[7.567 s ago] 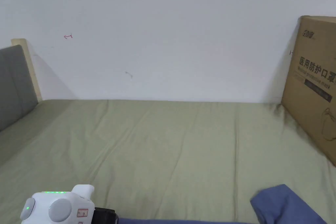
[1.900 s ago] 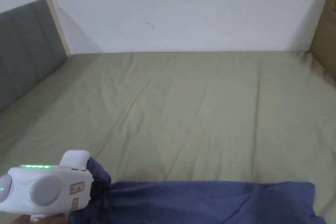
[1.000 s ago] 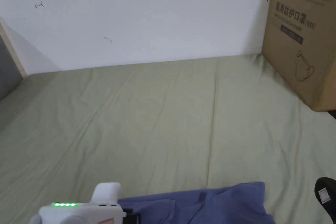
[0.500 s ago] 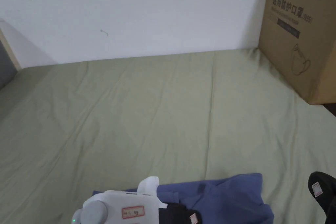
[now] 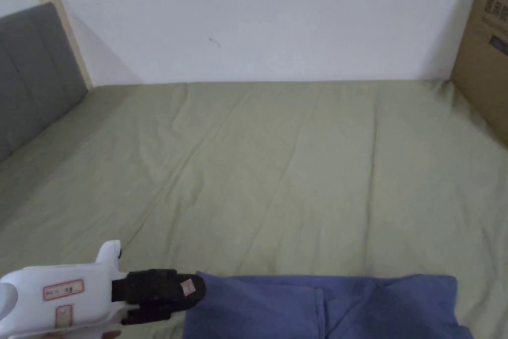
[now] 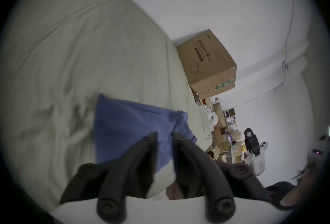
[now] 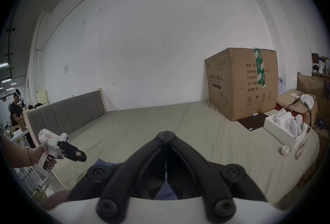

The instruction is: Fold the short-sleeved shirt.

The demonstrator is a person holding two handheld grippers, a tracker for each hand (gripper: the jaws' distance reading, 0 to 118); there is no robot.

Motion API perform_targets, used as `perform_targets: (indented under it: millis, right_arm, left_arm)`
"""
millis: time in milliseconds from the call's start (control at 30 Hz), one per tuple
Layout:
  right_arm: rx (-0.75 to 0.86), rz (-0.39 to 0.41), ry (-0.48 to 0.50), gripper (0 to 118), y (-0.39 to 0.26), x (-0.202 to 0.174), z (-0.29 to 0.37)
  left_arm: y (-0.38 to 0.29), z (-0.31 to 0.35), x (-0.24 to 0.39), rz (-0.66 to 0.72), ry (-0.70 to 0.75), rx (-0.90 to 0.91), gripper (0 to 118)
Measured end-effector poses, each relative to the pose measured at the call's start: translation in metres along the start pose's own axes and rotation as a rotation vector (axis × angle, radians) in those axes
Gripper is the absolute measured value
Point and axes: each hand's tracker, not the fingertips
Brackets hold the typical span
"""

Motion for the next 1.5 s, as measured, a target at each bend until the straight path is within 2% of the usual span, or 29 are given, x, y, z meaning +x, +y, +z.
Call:
perform_targets:
  millis: [33,67,167,267,333,367,400,533,567,600,633,700,733,800,900,967,1000,1067,1100,1167,1267,1333,1500]
  right_arm:
    - [-0.019,0.004,0.006,0,0.0,-0.002,-0.004]
    - [-0.034,0.011,0.001,0,0.0,-0.004,-0.008]
    - [-0.064,0.028,0.002,0,-0.003,-0.011,-0.014]
    - [-0.096,0.049,0.001,0,-0.005,-0.017,-0.021]
    - [-0.115,0.052,0.005,0,-0.009,-0.02,-0.026]
    - [-0.124,0.054,0.006,0,-0.01,-0.021,-0.028]
    - [-0.137,0.056,0.007,0,-0.011,-0.023,-0.03]
    - [-0.172,0.056,0.021,0,-0.014,-0.028,-0.038]
    - [-0.177,0.059,0.025,0,-0.015,-0.029,-0.039]
    - [-0.183,0.064,0.027,0,-0.015,-0.031,-0.04]
    - [-0.187,0.069,0.026,0,-0.015,-0.032,-0.041]
    - [-0.194,0.071,0.025,0,-0.016,-0.033,-0.042]
    - [-0.2,0.068,0.025,0,-0.016,-0.033,-0.043]
    - [-0.205,0.059,0.028,0,-0.016,-0.033,-0.042]
    - [-0.204,0.048,0.035,0,-0.011,-0.032,-0.039]
    - [-0.196,0.036,0.044,0,-0.008,-0.031,-0.034]
    - [-0.191,0.027,0.051,0,-0.006,-0.029,-0.031]
    - [-0.183,0.016,0.061,0,-0.004,-0.026,-0.024]
    - [-0.176,0.013,0.065,0,-0.004,-0.023,-0.021]
    - [-0.162,0.007,0.071,0,-0.003,-0.019,-0.014]
    - [-0.148,-0.014,0.075,0,-0.003,-0.008,-0.006]
    - [-0.142,-0.036,0.072,0,-0.002,-0.001,-0.001]
    - [-0.127,-0.063,0.047,0,0.001,0.017,0.011]
  left_arm:
    - [0.001,-0.002,-0.013,0.02,-0.004,-0.013,106]
    - [0.001,-0.004,-0.024,0.025,-0.002,-0.028,118]
    - [0.0,-0.017,-0.05,0.055,-0.036,-0.043,118]
    - [-0.002,-0.042,-0.073,0.147,-0.052,-0.076,118]
    - [-0.007,-0.061,-0.081,0.185,-0.18,-0.123,118]
    - [-0.004,-0.071,-0.078,0.161,-0.276,-0.111,118]
    - [0.002,-0.086,-0.077,0.182,-0.335,-0.18,118]
    - [0.016,-0.114,-0.097,0.214,-0.357,-0.271,118]
    - [0.014,-0.114,-0.098,0.204,-0.346,-0.258,109]
    - [0.016,-0.111,-0.101,0.199,-0.298,-0.23,84]
    - [0.018,-0.111,-0.103,0.181,-0.187,-0.198,12]
    - [0.01,-0.108,-0.115,0.17,0.0,-0.195,9]
    - [0.011,-0.105,-0.094,0.194,-0.077,-0.172,9]
    - [0.011,-0.103,-0.064,0.041,0.087,-0.176,9]
    - [0.012,-0.086,-0.018,-0.116,0.281,-0.173,10]
    - [0.014,-0.069,0.019,-0.327,0.48,-0.141,10]
    - [0.011,-0.059,0.039,-0.433,0.637,-0.092,10]
    - [0.005,-0.048,0.071,-0.553,0.943,-0.024,10]
    - [0.008,-0.042,0.079,-0.596,1.002,-0.015,10]
    - [0.009,-0.037,0.098,-0.578,0.932,-0.05,10]
    - [0.018,-0.045,0.12,-0.351,0.718,-0.048,10]
    - [0.017,-0.066,0.134,-0.25,0.573,-0.063,10]
    - [-0.001,-0.159,0.158,-0.24,0.399,-0.172,13]
